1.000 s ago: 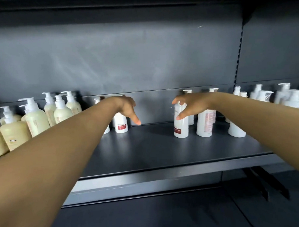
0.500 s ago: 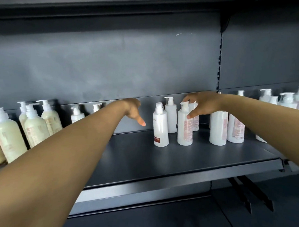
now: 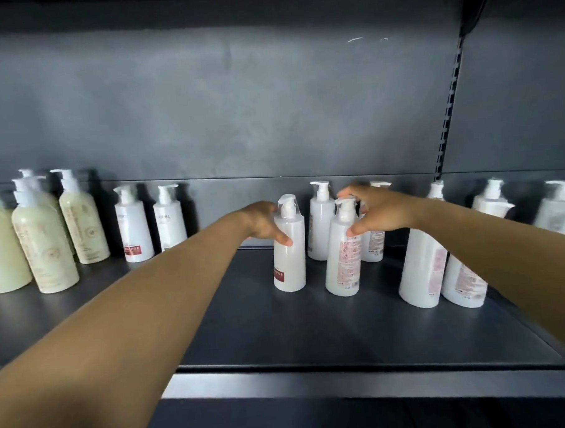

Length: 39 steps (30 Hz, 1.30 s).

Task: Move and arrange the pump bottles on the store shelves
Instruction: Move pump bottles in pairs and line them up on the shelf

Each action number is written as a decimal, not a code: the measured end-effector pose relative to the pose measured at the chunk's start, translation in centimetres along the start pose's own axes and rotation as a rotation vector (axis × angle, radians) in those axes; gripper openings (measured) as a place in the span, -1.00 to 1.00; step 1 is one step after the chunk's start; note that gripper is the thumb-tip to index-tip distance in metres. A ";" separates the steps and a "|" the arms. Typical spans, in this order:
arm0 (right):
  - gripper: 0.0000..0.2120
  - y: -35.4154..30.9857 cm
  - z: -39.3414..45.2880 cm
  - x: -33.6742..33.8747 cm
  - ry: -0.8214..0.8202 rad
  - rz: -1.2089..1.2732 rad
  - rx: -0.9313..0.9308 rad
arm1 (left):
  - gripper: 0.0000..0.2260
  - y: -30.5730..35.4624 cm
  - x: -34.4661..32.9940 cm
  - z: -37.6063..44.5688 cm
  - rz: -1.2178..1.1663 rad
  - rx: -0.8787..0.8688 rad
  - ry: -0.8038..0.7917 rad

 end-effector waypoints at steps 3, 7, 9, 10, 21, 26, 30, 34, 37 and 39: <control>-0.30 0.5 0.6 -0.5 -0.015 0.083 0.014 | -0.33 0.2 0.1 0.5 -0.044 -0.007 0.032; -0.31 0.8 0.9 -1.0 -0.024 0.148 0.036 | -0.44 0.5 0.0 1.1 -0.076 -0.015 0.048; -0.36 0.8 1.0 -1.2 -0.033 0.187 0.046 | -0.47 0.4 -0.4 1.4 -0.121 -0.017 0.051; -0.38 0.7 1.1 -1.3 -0.044 0.221 0.046 | -0.47 0.3 -0.6 1.5 -0.150 -0.016 0.054; -0.43 -0.6 1.6 -2.1 -0.068 0.385 0.027 | -0.55 -2.5 0.0 -0.1 -0.450 -0.041 0.147; -0.46 -5.4 2.6 -3.1 -0.078 0.421 0.062 | -0.64 -7.8 3.2 -2.6 -0.443 -0.001 0.190; -0.46 -11.3 4.1 -4.7 -0.079 0.483 0.101 | -0.56 -14.8 6.9 -4.9 -0.443 0.057 0.256; -0.47 -18.3 5.5 -7.4 -0.097 0.528 0.139 | -0.50 -21.8 9.9 -7.3 -0.513 0.084 0.299; -0.48 -22.9 6.8 -9.5 -0.085 0.554 0.132 | -0.38 -26.1 11.2 -8.0 -0.569 0.082 0.287; -0.48 -25.5 7.6 -11.0 -0.073 0.547 0.120 | -0.48 -28.1 11.7 -8.2 -0.604 0.051 0.262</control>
Point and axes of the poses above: each hand's wrist, its own z-axis towards the middle knuckle, its own x-axis out of the back of the hand, y = z × x, the point moved 9 cm from there along z, towards the middle knuckle, and after that the axes turned 6 degrees about -x, right-handed, at the moved point
